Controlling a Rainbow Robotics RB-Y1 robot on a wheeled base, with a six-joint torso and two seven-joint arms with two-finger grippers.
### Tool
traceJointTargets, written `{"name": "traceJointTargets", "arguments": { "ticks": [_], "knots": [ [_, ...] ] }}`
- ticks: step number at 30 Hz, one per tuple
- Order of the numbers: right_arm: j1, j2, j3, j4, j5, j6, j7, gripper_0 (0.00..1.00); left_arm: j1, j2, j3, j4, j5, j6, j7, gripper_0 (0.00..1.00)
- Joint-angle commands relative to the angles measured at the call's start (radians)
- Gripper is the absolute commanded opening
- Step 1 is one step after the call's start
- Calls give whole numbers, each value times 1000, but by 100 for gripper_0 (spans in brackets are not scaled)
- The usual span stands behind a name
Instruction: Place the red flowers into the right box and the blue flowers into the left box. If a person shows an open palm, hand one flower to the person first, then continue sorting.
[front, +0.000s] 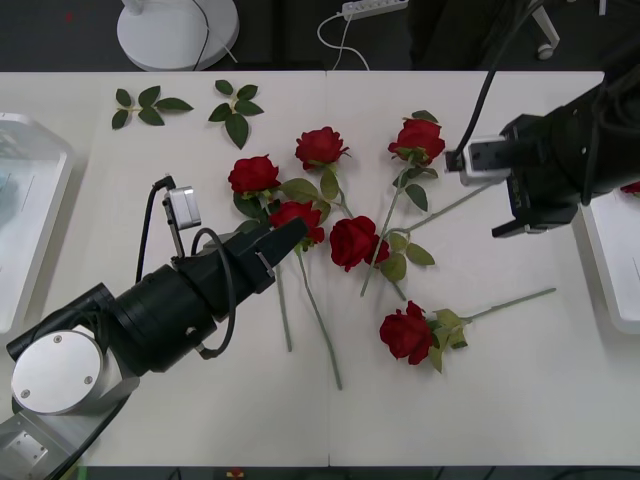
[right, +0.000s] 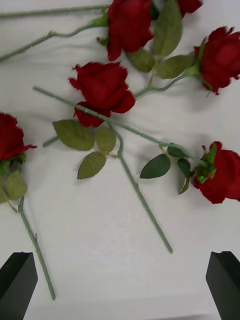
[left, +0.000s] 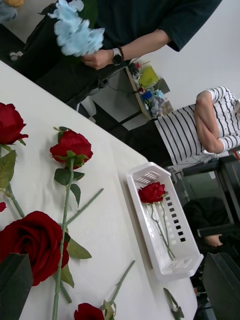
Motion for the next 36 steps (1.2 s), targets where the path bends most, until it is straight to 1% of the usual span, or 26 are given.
{"name": "traceJointTargets", "arguments": {
  "ticks": [1, 4, 9, 12, 16, 20, 22, 25, 28, 29, 32, 36],
  "knots": [
    [4, -60, 122, -59, 57, 4, 46, 100, -62, 78, 54, -18, 52, -12, -61, 100],
    [2, -68, 195, -74, 115, -10, 97, 100, -104, 147, 128, -16, 170, 47, -60, 100],
    [2, -63, 269, -46, 132, -75, 166, 100, -185, 255, 191, 65, 248, 139, -51, 100],
    [2, -49, 300, -17, 138, -105, 218, 100, -237, 299, 200, 154, 265, 208, -43, 100],
    [2, -48, 361, 10, 172, -167, 299, 100, -314, 330, 197, 297, 264, 313, -25, 100],
    [-4, -58, 430, 43, 198, -227, 311, 100, -397, 347, 160, 436, 221, 415, -3, 100],
    [-16, -71, 478, 55, 210, -259, 311, 100, -435, 353, 122, 485, 196, 433, 11, 100],
    [-31, -77, 534, 69, 222, -291, 311, 100, -481, 361, 66, 521, 149, 435, 78, 100],
    [-33, -71, 580, 90, 253, -331, 311, 100, -581, 371, -27, 574, 34, 453, 205, 100],
    [-34, -69, 586, 93, 253, -337, 311, 100, -601, 371, -43, 583, 15, 464, 228, 100],
    [-33, -46, 609, 135, 258, -363, 311, 100, -678, 371, -92, 623, -80, 528, 351, 100],
    [-33, -12, 616, 181, 268, -362, 311, 100, -724, 361, -109, 636, -181, 611, 462, 100]
  ]
}}
